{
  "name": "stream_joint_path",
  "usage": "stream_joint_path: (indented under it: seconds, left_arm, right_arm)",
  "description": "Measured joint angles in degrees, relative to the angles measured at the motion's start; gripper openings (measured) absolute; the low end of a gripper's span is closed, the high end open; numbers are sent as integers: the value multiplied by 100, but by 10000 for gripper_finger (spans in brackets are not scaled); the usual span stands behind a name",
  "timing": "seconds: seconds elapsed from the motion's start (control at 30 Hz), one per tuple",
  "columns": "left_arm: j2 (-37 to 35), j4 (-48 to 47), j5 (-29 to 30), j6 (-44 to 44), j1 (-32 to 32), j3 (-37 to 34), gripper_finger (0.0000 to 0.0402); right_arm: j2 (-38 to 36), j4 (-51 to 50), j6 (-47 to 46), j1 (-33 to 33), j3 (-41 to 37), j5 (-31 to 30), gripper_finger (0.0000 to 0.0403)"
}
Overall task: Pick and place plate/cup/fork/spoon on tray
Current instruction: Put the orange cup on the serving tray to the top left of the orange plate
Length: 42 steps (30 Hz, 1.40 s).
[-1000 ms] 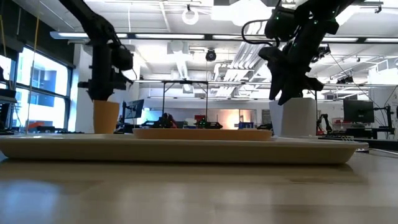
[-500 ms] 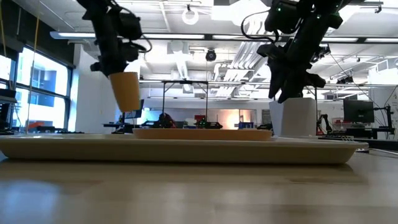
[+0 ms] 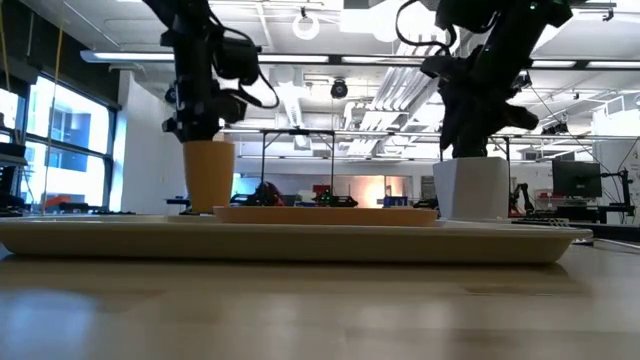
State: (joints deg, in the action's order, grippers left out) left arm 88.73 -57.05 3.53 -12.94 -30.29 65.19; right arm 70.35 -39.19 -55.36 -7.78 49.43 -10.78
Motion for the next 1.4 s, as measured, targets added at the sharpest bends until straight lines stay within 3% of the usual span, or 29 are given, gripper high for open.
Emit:
stream_joint_path:
  seconds: [0.73,0.87,1.07,1.27,1.4]
  left_arm:
    - [197,-53,9,-316,230,0,1]
    - [197,-40,10,-406,235,0,1]
    - [197,81,6,-491,235,0,1]
    - [208,155,72,-545,356,0,1]
    - [318,211,123,-414,432,2,3]
  right_arm:
    - [-190,-207,-1188,1353,0,-748,133]
    - [-333,-184,-1184,1417,2,-810,133]
    - [-518,-257,-1188,1375,2,-1424,133]
    - [-549,-176,-913,1288,2,-1148,133]
    - [-551,90,-1096,1551,2,-1498,133]
